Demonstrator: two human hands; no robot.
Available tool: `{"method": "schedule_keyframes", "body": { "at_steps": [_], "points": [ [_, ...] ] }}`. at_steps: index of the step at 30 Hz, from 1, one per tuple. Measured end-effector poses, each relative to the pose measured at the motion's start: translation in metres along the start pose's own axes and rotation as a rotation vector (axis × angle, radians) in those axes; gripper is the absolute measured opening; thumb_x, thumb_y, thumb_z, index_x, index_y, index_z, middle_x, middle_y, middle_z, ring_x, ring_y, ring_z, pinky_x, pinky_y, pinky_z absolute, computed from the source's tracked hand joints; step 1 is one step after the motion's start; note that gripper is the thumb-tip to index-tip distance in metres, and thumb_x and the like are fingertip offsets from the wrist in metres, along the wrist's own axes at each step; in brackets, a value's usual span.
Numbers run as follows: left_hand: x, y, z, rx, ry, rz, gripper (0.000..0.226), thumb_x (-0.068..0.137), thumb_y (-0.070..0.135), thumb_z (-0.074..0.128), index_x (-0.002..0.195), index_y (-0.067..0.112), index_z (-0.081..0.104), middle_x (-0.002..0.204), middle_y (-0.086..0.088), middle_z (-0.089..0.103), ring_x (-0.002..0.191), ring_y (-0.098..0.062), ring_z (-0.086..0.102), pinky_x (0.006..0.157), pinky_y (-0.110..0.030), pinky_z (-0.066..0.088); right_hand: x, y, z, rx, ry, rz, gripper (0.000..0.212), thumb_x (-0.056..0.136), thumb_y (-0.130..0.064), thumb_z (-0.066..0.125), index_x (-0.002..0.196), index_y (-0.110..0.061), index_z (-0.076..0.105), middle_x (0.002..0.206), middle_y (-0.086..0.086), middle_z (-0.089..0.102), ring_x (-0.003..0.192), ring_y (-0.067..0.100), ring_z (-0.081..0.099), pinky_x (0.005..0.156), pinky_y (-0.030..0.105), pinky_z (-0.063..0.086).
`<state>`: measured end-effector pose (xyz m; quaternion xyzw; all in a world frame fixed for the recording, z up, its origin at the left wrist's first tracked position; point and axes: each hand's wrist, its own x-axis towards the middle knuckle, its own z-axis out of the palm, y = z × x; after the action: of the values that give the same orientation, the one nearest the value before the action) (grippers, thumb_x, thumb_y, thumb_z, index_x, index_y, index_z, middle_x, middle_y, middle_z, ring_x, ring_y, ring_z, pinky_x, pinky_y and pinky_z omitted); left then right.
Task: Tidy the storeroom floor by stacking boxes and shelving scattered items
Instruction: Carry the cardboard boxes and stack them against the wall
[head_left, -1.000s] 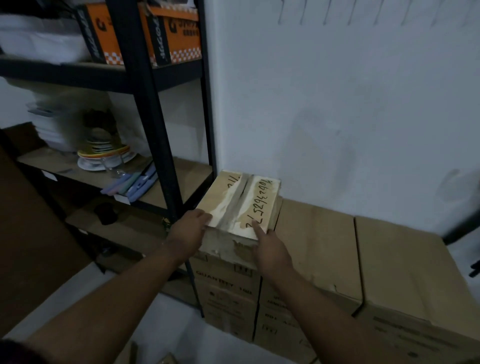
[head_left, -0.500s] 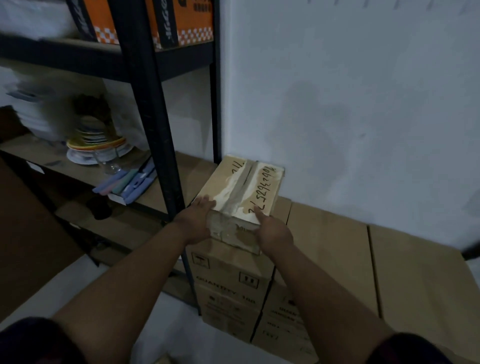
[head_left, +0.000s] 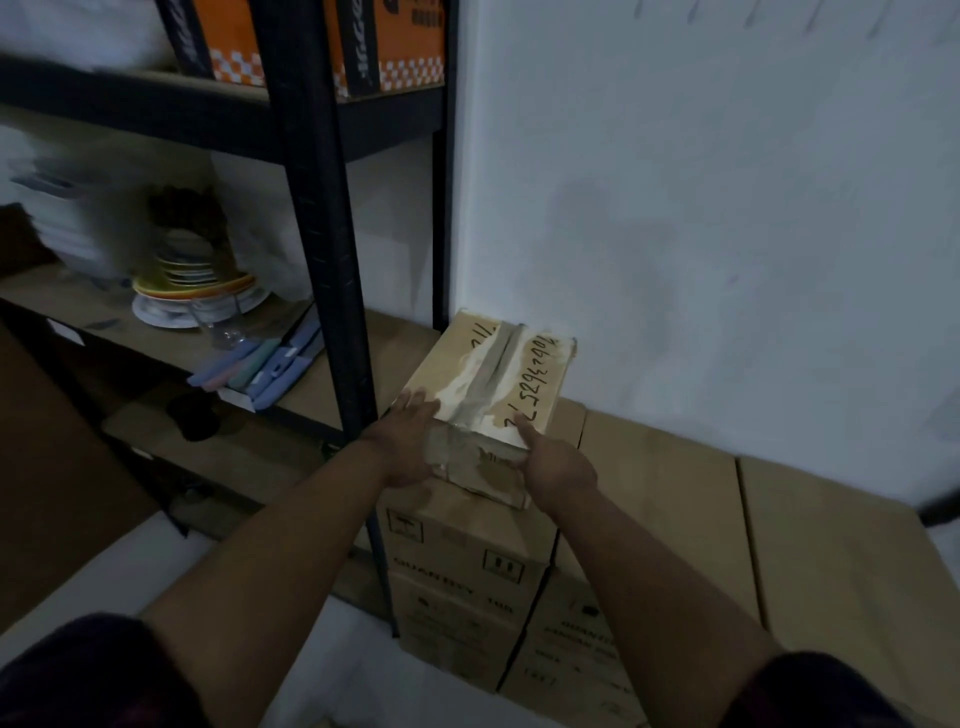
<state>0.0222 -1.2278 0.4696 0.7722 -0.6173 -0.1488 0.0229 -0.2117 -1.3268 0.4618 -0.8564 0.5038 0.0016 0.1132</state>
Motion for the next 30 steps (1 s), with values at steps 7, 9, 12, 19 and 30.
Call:
{"method": "schedule_keyframes", "body": {
  "at_steps": [7, 9, 12, 19, 30],
  "points": [
    [-0.044, -0.002, 0.031, -0.127, 0.439, 0.172, 0.076, 0.088, 0.03, 0.064, 0.153, 0.01, 0.03, 0.157, -0.016, 0.026, 0.146, -0.038, 0.028, 0.116, -0.05, 0.034, -0.041, -0.005, 0.006, 0.165, 0.052, -0.076, 0.11, 0.094, -0.012, 0.057, 0.151, -0.051, -0.029, 0.1, 0.012, 0.068, 0.077, 0.029, 0.065, 0.067, 0.041, 0.058],
    [-0.066, -0.01, 0.052, -0.209, 0.491, 0.223, 0.063, 0.089, 0.023, 0.062, 0.147, 0.015, 0.04, 0.148, -0.01, 0.036, 0.136, -0.031, 0.038, 0.109, -0.045, 0.042, -0.054, 0.003, 0.01, 0.298, 0.029, -0.122, 0.116, 0.093, -0.015, 0.059, 0.147, -0.046, -0.039, 0.102, 0.013, 0.071, 0.076, 0.029, 0.066, 0.072, 0.045, 0.059],
    [-0.101, -0.021, 0.091, -0.315, 0.476, 0.207, 0.051, 0.09, 0.024, 0.062, 0.138, 0.017, 0.049, 0.14, -0.007, 0.042, 0.125, -0.026, 0.046, 0.1, -0.04, 0.047, -0.075, 0.005, 0.013, 0.348, 0.059, -0.067, 0.11, 0.096, -0.019, 0.055, 0.15, -0.039, -0.038, 0.119, 0.015, 0.068, 0.085, 0.032, 0.065, 0.074, 0.044, 0.057],
    [-0.182, -0.06, 0.17, -0.395, 0.331, 0.053, 0.034, 0.087, 0.023, 0.06, 0.12, 0.028, 0.056, 0.115, -0.01, 0.065, 0.111, -0.029, 0.059, 0.094, -0.032, 0.046, -0.13, -0.016, 0.054, -0.005, -0.018, -0.069, 0.075, 0.097, -0.013, 0.052, 0.161, -0.028, 0.017, 0.135, 0.01, 0.059, 0.1, 0.033, 0.064, 0.074, 0.038, 0.055],
    [-0.267, -0.112, 0.227, -0.587, 0.18, -0.417, 0.048, 0.083, 0.026, 0.075, 0.125, 0.009, 0.061, 0.124, -0.014, 0.058, 0.117, -0.033, 0.055, 0.103, -0.041, 0.043, -0.175, -0.069, 0.106, -0.395, -0.257, -0.246, 0.048, 0.101, -0.014, 0.044, 0.149, -0.022, 0.047, 0.126, 0.012, 0.068, 0.108, 0.031, 0.067, 0.077, 0.036, 0.053]
  ]
}}
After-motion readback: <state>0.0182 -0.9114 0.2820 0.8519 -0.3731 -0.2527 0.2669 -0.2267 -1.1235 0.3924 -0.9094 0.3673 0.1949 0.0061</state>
